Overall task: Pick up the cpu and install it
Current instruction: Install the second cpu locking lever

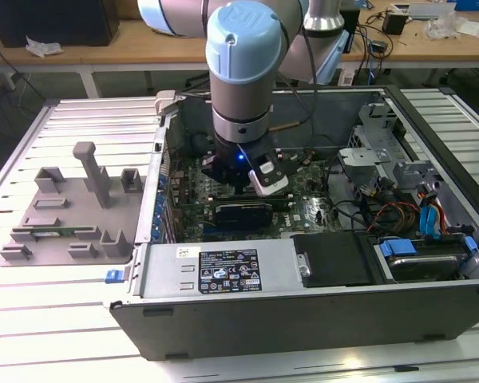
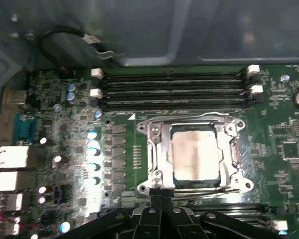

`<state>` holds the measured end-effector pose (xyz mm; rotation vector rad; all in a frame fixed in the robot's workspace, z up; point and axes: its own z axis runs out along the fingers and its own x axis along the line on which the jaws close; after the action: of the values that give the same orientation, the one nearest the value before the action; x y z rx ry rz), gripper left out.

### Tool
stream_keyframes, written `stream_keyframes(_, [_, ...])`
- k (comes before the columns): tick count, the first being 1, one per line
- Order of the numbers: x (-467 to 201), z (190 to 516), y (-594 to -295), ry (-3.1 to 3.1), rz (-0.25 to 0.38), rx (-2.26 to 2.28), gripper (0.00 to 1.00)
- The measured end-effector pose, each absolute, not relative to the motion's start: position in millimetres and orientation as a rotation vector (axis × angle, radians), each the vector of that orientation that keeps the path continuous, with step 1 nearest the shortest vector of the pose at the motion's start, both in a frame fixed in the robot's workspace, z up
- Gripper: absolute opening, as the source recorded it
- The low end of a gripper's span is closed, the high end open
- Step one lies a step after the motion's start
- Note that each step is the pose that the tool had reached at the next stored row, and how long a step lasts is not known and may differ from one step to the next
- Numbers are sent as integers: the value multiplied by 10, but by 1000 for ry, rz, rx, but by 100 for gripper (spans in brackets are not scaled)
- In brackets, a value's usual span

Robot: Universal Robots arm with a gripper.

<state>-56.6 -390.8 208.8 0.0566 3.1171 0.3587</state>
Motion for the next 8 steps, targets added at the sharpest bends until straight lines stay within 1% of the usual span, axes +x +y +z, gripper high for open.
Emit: stream_keyframes(8, [-437, 2094, -3756, 3117, 357, 59, 11])
